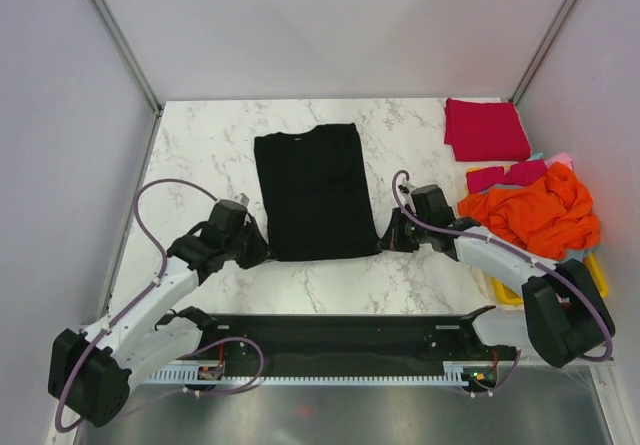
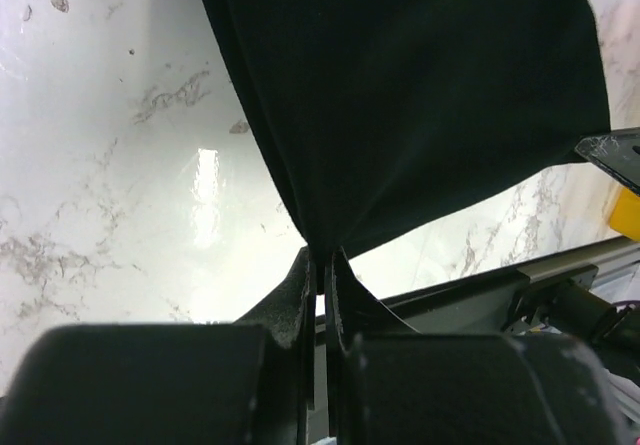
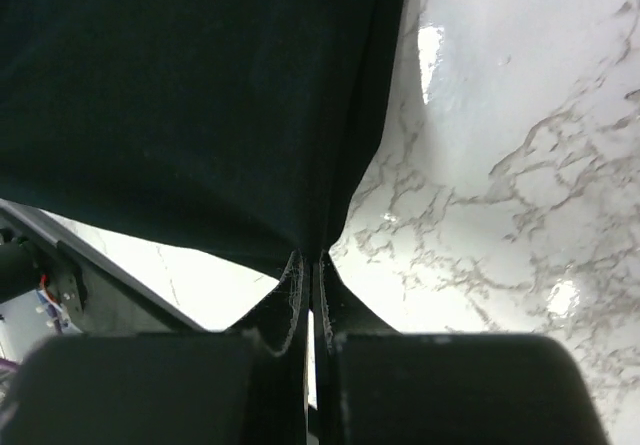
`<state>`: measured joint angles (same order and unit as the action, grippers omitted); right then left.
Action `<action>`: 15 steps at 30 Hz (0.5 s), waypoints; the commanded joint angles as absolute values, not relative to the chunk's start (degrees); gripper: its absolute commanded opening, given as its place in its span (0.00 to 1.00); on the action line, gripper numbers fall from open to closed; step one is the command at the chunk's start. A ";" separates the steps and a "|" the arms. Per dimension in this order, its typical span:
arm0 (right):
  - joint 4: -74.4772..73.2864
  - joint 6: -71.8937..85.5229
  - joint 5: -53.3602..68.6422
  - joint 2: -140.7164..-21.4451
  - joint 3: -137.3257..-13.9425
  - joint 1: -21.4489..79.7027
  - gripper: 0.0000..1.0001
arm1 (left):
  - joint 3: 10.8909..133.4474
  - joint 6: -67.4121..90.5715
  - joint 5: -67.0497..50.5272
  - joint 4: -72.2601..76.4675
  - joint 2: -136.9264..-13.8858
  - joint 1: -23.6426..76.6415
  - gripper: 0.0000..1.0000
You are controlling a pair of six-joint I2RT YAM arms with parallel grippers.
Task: Fold and stack the t-shirts
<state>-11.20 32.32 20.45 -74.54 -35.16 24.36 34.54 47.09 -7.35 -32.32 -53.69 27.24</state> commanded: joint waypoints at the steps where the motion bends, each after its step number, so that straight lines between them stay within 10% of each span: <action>1: -14.06 34.19 18.28 -69.19 -37.34 24.96 0.00 | 36.82 48.78 -7.30 -36.63 -49.84 27.42 0.02; 15: -23.55 28.48 10.72 -84.71 -74.49 24.52 0.00 | 68.53 35.87 -2.99 -43.24 -70.38 21.11 0.02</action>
